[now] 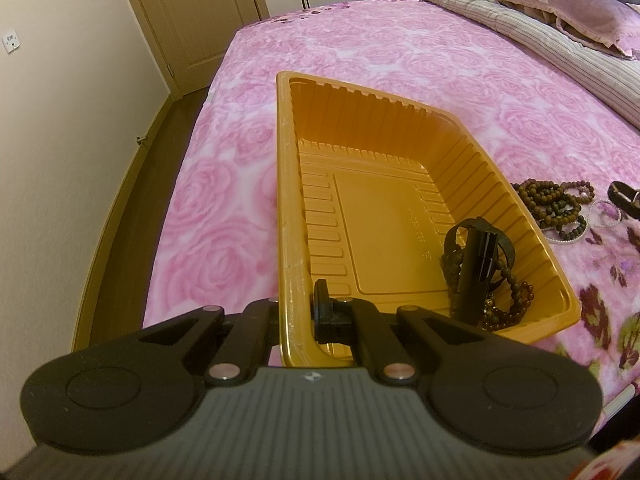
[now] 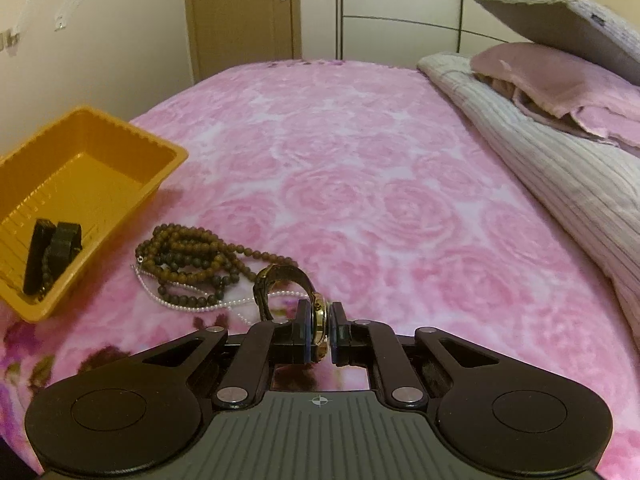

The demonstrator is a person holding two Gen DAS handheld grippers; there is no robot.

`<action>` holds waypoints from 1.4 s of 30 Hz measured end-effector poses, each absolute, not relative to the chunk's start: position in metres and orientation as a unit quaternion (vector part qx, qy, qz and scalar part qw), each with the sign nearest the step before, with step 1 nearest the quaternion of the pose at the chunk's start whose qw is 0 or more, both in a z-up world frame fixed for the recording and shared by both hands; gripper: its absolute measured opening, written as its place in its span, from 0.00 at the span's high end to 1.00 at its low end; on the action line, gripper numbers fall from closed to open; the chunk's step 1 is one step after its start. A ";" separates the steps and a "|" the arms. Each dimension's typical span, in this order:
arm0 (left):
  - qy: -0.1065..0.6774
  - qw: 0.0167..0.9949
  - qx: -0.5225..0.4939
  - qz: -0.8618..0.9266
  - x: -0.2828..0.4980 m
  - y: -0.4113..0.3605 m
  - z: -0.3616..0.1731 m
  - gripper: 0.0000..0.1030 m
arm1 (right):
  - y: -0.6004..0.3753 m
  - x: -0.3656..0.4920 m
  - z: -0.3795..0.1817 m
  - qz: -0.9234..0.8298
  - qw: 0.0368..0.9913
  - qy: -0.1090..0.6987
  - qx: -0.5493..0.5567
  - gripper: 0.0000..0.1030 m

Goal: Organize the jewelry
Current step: 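Grasp the gold-faced watch with the right tool, then carry the watch into the orange tray and open the right tool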

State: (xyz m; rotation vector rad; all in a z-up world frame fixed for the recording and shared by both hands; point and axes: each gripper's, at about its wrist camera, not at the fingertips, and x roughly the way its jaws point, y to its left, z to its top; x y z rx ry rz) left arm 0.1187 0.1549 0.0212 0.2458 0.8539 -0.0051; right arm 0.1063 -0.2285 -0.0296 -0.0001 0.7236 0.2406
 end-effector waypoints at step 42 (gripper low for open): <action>0.413 0.903 0.119 -0.005 0.118 0.155 0.020 0.98 | -0.055 0.124 -0.001 0.398 0.853 0.337 0.031 0.91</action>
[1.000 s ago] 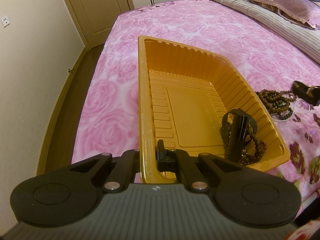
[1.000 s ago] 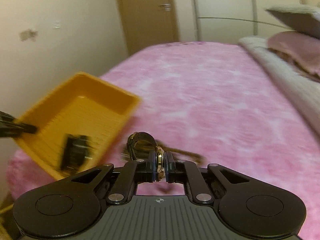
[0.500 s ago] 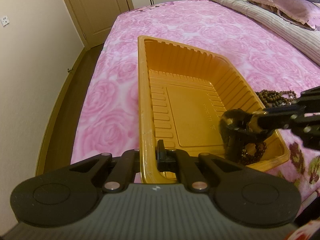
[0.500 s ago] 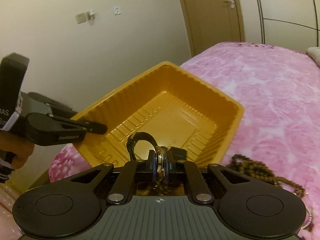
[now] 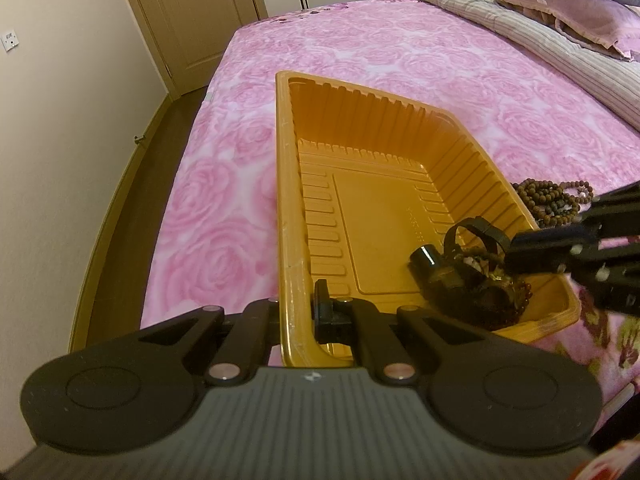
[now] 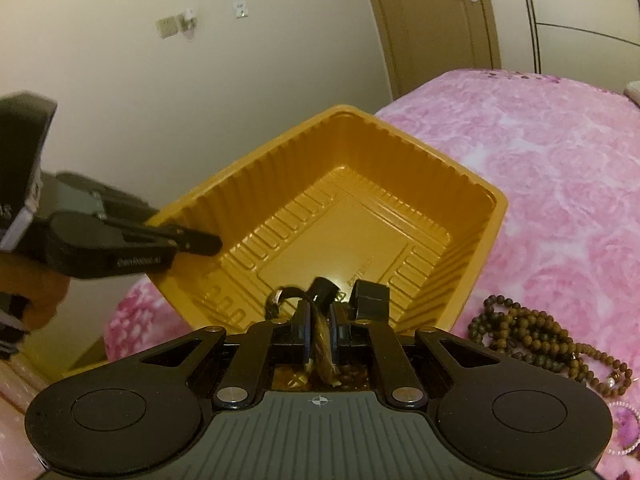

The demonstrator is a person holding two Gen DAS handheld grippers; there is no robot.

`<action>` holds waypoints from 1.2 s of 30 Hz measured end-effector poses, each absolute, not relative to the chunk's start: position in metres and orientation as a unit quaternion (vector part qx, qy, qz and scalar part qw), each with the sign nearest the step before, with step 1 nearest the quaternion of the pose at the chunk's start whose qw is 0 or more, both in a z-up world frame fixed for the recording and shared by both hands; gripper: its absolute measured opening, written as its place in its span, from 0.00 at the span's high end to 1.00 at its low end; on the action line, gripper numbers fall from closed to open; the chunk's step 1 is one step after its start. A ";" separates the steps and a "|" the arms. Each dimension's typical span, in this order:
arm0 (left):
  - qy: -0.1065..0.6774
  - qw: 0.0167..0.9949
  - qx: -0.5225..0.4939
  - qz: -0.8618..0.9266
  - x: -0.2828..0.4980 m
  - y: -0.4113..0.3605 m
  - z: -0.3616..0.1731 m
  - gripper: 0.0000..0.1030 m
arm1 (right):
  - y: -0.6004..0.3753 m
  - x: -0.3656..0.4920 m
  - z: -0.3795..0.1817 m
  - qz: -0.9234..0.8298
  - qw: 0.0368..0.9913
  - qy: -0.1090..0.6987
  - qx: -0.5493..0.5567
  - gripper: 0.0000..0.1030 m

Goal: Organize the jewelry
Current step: 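Carry the watch into the orange tray and open the right tool, then grasp the white pearl necklace with the right tool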

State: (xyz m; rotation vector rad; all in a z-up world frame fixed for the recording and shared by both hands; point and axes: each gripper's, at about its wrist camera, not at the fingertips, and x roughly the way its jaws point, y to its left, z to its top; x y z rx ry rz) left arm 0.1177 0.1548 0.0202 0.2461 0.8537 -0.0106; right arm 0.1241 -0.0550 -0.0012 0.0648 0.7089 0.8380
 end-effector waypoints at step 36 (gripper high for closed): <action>0.415 0.902 0.121 -0.002 0.120 0.156 0.021 0.98 | -0.230 0.147 -0.072 0.126 0.912 0.389 0.027 0.79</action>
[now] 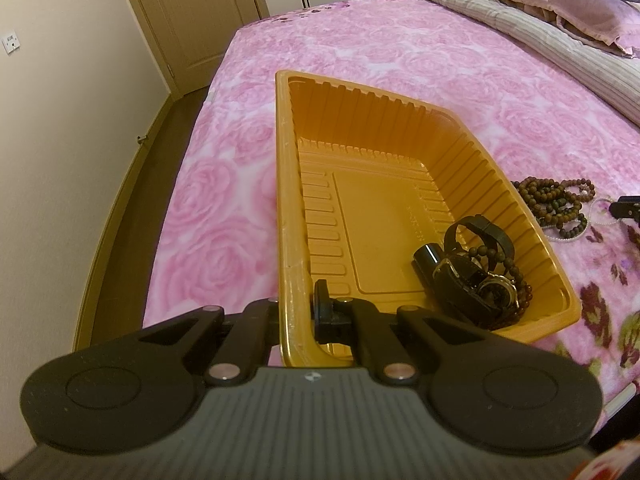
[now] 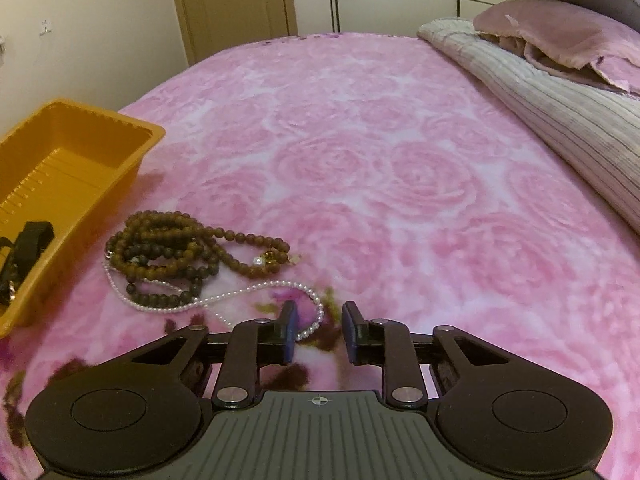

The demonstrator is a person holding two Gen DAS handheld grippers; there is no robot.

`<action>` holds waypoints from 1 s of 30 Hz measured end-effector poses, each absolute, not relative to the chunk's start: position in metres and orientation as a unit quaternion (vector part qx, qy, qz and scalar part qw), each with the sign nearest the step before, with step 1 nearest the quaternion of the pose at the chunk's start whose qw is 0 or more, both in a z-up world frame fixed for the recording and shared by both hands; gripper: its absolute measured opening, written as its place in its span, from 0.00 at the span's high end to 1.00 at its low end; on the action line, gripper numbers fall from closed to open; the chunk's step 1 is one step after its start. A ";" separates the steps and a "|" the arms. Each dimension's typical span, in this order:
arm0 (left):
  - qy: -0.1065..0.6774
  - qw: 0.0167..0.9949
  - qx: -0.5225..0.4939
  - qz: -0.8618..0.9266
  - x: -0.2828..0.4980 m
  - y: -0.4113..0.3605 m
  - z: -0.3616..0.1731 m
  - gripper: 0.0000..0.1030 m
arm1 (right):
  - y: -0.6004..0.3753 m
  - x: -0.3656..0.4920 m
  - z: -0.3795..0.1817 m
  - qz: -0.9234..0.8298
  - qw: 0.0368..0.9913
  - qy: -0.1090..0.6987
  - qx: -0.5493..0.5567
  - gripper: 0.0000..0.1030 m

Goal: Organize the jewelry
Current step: 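Grasp the white pearl necklace with the right tool, then lift the pearl necklace over the tray, lower it in, open the right tool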

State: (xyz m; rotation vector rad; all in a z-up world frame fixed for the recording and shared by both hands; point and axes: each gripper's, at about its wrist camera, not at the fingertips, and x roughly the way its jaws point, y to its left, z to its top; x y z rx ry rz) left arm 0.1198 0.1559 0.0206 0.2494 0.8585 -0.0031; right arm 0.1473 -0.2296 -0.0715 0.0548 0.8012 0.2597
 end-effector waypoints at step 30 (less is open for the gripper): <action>0.410 0.904 0.121 -0.004 0.117 0.153 0.022 0.97 | -0.206 0.083 0.098 0.179 0.960 0.197 -0.085 0.98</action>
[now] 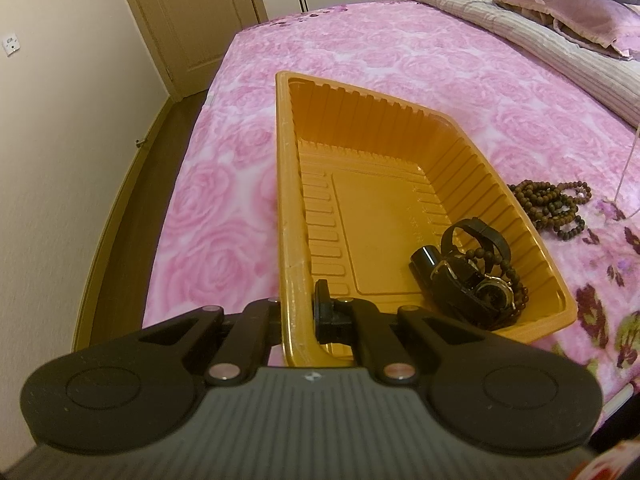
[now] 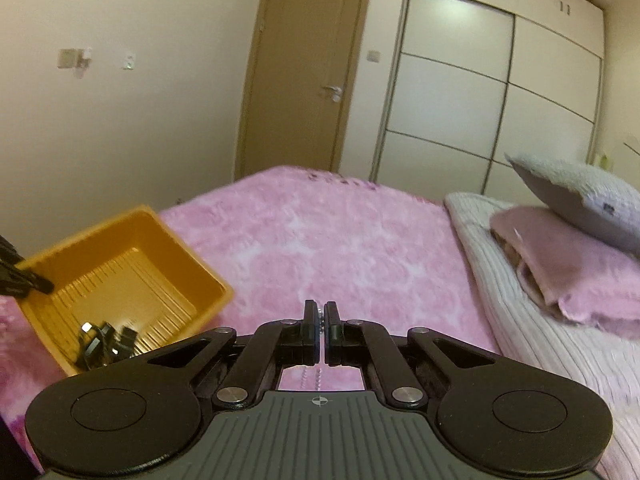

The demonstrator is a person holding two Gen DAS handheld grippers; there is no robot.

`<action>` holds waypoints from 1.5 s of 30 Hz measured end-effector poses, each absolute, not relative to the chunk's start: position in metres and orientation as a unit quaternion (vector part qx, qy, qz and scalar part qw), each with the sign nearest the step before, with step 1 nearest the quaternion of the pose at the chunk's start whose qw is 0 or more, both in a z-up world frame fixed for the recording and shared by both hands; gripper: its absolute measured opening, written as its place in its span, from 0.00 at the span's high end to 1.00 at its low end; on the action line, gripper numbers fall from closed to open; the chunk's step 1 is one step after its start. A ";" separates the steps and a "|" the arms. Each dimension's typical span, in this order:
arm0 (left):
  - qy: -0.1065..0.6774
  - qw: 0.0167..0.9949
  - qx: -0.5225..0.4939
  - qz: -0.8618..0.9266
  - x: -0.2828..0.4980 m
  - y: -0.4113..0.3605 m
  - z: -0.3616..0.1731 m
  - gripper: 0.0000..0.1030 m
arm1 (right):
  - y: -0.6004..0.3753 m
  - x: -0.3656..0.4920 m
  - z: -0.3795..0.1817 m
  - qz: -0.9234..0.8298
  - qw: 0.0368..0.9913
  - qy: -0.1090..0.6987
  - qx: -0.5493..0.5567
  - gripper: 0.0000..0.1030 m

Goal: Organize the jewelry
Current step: 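Lift the pearl necklace over the tray, lower it in, open the right tool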

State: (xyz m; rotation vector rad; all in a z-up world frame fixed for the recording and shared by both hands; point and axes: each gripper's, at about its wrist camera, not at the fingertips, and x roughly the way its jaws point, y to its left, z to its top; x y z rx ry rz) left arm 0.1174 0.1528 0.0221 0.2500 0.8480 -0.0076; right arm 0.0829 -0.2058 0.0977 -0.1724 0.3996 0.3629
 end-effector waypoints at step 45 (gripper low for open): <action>0.407 0.906 0.113 -0.007 0.119 0.155 0.023 0.97 | -0.028 0.203 0.060 0.389 0.885 0.246 -0.064 0.98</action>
